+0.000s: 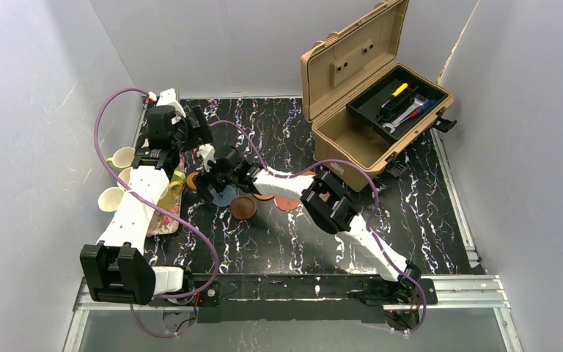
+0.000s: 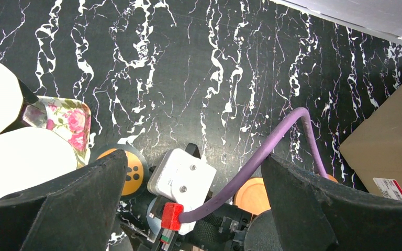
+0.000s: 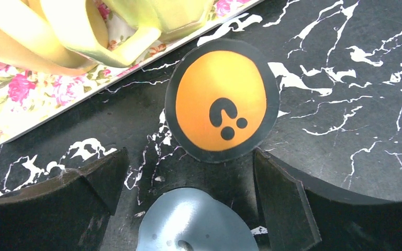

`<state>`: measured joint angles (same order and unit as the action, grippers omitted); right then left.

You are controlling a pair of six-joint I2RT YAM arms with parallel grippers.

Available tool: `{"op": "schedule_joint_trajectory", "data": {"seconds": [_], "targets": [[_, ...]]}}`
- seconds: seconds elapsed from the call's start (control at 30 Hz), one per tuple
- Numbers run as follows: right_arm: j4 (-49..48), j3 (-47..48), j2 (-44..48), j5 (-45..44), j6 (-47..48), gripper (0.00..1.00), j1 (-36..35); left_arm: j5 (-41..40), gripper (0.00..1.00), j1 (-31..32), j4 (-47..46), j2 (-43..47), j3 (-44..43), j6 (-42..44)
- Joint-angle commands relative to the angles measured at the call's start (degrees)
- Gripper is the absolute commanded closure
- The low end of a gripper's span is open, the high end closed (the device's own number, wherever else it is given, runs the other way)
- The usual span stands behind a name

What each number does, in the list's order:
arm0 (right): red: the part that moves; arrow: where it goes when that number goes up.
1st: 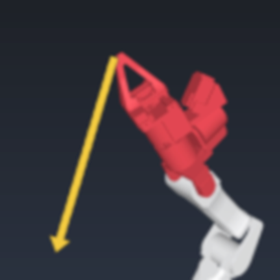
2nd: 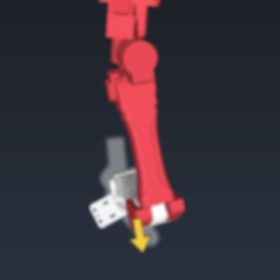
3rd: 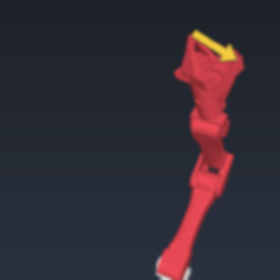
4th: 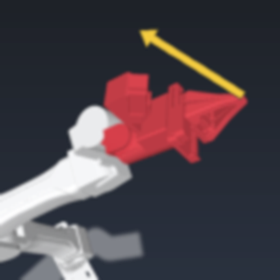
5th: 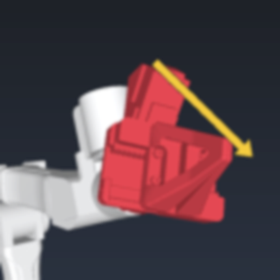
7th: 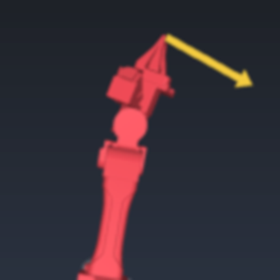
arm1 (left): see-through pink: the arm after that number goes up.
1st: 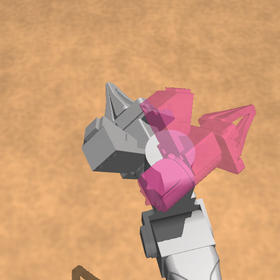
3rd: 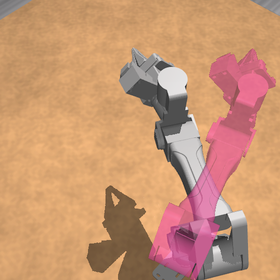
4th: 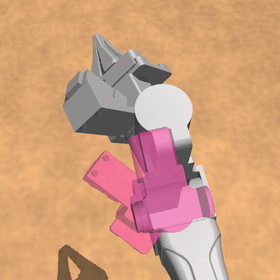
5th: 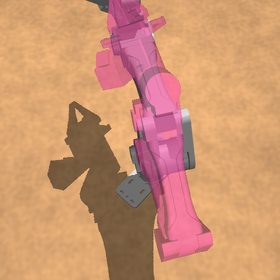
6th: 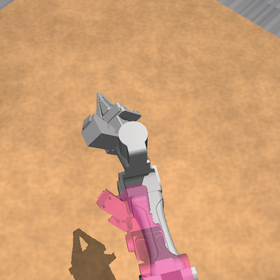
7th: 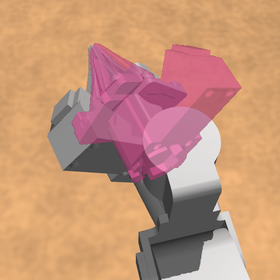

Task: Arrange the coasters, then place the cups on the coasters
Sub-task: Move the coaster to the center of the board.

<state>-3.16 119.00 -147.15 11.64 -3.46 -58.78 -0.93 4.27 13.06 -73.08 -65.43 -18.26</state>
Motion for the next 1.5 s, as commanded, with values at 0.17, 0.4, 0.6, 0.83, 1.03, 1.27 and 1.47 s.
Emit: {"op": "schedule_joint_trajectory", "data": {"seconds": [0.17,0.4,0.6,0.83,1.03,1.27,1.47], "targets": [[2.9,-3.6,5.8,0.2,-4.5,0.01,0.0,-2.5,0.02,-0.3,3.0,2.8,-4.1,0.2],[-4.9,-14.9,17.6,2.0,-8.7,0.01,4.6,-5.2,0.02,-0.3,5.0,1.9,-5.2,0.4],[-6.9,-26.7,30.0,2.3,-9.7,0.01,8.7,-6.7,0.03,-0.2,6.7,-0.6,-7.0,3.4],[-6.9,-40.9,43.3,0.7,-11.1,0.01,14.8,-5.6,0.06,1.8,14.2,-11.3,-11.7,5.8],[-3.3,-47.1,50.8,-3.5,-8.5,0.01,15.6,-9.9,0.05,4.8,15.2,-19.8,-13.1,7.3],[-5.5,-52.2,54.8,-1.1,-11.0,0.01,15.6,-12.3,0.03,4.5,16.0,-29.9,-16.4,8.2],[-7.0,-53.4,55.1,0.9,-12.0,0.01,15.6,-9.9,0.03,1.9,15.3,-34.6,-17.9,9.7]]}}
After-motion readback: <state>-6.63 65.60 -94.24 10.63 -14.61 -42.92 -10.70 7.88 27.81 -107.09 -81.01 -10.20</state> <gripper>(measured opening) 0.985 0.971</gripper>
